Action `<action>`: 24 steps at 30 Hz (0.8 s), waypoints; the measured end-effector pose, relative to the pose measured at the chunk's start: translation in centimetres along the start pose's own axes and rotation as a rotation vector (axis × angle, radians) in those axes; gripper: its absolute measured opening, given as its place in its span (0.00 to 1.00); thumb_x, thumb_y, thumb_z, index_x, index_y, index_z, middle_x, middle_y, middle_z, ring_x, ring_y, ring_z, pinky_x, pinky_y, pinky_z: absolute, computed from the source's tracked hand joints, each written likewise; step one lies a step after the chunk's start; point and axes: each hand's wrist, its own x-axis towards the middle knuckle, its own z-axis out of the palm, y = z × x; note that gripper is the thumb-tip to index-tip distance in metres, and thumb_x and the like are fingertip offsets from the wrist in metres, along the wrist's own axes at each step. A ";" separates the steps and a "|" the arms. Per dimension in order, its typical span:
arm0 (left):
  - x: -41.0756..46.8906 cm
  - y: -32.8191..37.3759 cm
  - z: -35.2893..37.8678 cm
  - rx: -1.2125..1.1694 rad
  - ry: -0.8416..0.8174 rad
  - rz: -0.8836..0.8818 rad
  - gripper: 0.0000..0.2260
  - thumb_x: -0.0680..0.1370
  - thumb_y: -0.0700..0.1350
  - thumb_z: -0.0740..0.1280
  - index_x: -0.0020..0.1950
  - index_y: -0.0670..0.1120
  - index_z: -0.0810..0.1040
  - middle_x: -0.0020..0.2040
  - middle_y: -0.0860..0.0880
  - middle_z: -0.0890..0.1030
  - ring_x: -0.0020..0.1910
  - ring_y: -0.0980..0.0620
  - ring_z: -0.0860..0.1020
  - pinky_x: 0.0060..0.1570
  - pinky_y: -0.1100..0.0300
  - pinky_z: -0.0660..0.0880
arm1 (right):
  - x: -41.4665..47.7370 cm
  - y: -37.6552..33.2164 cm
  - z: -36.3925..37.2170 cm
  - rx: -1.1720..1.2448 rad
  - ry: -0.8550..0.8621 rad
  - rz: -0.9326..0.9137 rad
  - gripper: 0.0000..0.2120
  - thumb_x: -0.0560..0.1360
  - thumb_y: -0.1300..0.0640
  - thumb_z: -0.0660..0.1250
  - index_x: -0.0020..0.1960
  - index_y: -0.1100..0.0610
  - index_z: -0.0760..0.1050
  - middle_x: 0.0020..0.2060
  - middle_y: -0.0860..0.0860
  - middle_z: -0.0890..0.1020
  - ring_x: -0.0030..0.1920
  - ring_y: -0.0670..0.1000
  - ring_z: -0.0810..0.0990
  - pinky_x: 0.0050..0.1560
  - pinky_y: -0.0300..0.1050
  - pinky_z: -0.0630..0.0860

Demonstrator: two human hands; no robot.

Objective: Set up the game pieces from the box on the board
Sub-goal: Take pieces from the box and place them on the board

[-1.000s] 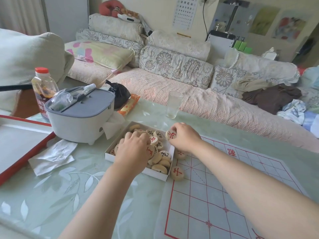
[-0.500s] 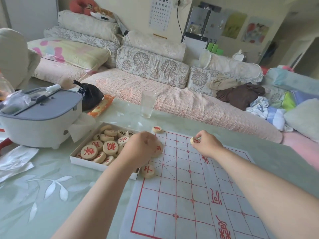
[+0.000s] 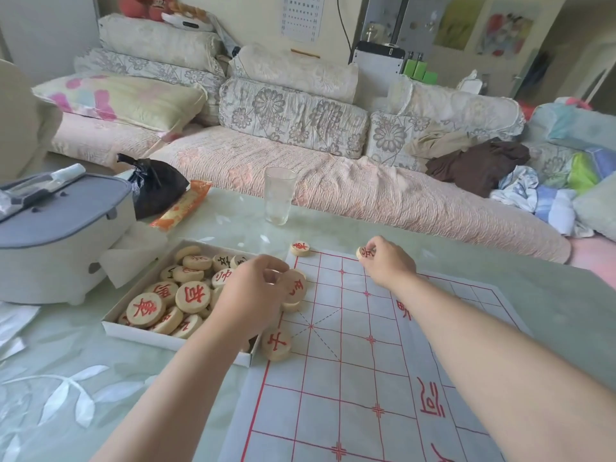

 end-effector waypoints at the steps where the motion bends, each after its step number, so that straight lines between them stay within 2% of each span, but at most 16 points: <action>1: 0.0 0.1 0.1 0.012 0.005 -0.001 0.05 0.77 0.48 0.67 0.53 0.54 0.77 0.43 0.56 0.80 0.38 0.57 0.78 0.28 0.64 0.72 | 0.2 0.3 0.3 -0.011 -0.027 -0.005 0.12 0.78 0.43 0.64 0.55 0.50 0.74 0.55 0.48 0.81 0.56 0.54 0.78 0.48 0.46 0.72; 4: 0.0 0.1 0.3 0.011 0.011 -0.018 0.06 0.77 0.48 0.67 0.53 0.55 0.77 0.45 0.58 0.80 0.39 0.58 0.78 0.30 0.64 0.72 | -0.3 0.5 0.6 -0.052 -0.048 -0.011 0.12 0.78 0.43 0.63 0.55 0.49 0.76 0.57 0.49 0.78 0.55 0.54 0.79 0.47 0.45 0.72; 7: 0.0 0.1 0.1 -0.057 0.018 -0.030 0.06 0.77 0.47 0.68 0.54 0.52 0.78 0.45 0.55 0.82 0.40 0.55 0.80 0.33 0.60 0.76 | -1.4 -0.9 0.0 -0.037 -0.008 -0.047 0.12 0.79 0.47 0.60 0.60 0.48 0.75 0.60 0.50 0.72 0.52 0.55 0.80 0.48 0.46 0.72; 10: -0.1 0.3 -0.4 -0.123 0.052 -0.054 0.06 0.77 0.46 0.68 0.53 0.52 0.78 0.44 0.54 0.82 0.36 0.54 0.80 0.36 0.57 0.78 | -3.4 -3.7 -0.6 0.165 -0.016 -0.223 0.10 0.77 0.56 0.62 0.57 0.47 0.76 0.56 0.48 0.75 0.52 0.52 0.79 0.49 0.44 0.73; 12: -0.2 0.5 -0.9 -0.170 0.086 -0.080 0.06 0.77 0.46 0.68 0.53 0.51 0.79 0.43 0.54 0.83 0.39 0.51 0.81 0.42 0.52 0.82 | -5.3 -6.2 -1.0 0.333 -0.060 -0.349 0.11 0.75 0.59 0.64 0.54 0.47 0.77 0.51 0.46 0.77 0.50 0.45 0.77 0.49 0.42 0.71; 14: -0.4 0.4 -1.5 -0.231 0.121 -0.110 0.06 0.76 0.46 0.69 0.53 0.49 0.80 0.43 0.53 0.83 0.41 0.50 0.82 0.45 0.48 0.82 | -7.3 -8.7 -1.6 0.446 -0.114 -0.429 0.12 0.74 0.60 0.66 0.54 0.47 0.76 0.50 0.44 0.78 0.44 0.38 0.75 0.47 0.39 0.70; 17: -0.6 0.1 -2.7 -0.275 0.184 -0.146 0.08 0.75 0.47 0.71 0.52 0.48 0.79 0.43 0.51 0.83 0.39 0.50 0.82 0.45 0.48 0.82 | -9.7 -11.5 -2.9 0.545 -0.167 -0.505 0.19 0.71 0.60 0.70 0.57 0.45 0.71 0.52 0.42 0.77 0.34 0.42 0.75 0.47 0.41 0.75; 20: -0.6 -0.5 -3.9 -0.277 0.245 -0.174 0.10 0.73 0.49 0.72 0.50 0.47 0.79 0.42 0.50 0.84 0.38 0.50 0.83 0.45 0.48 0.82 | -11.5 -13.6 -3.8 0.577 -0.230 -0.603 0.22 0.69 0.61 0.73 0.57 0.46 0.71 0.52 0.41 0.77 0.36 0.49 0.79 0.44 0.41 0.76; 22: -0.8 -0.9 -4.5 -0.336 0.244 -0.183 0.11 0.71 0.51 0.75 0.49 0.47 0.81 0.41 0.49 0.85 0.39 0.49 0.84 0.46 0.47 0.82 | -12.2 -14.9 -4.0 0.572 -0.230 -0.644 0.20 0.67 0.59 0.77 0.54 0.47 0.74 0.48 0.41 0.77 0.36 0.46 0.79 0.40 0.39 0.76; 24: -1.0 -1.2 -5.0 -0.386 0.225 -0.183 0.14 0.70 0.53 0.76 0.48 0.45 0.82 0.40 0.49 0.85 0.39 0.47 0.84 0.45 0.47 0.82 | -12.4 -15.7 -4.0 0.592 -0.201 -0.643 0.17 0.66 0.58 0.80 0.51 0.49 0.77 0.43 0.41 0.76 0.35 0.41 0.77 0.37 0.33 0.71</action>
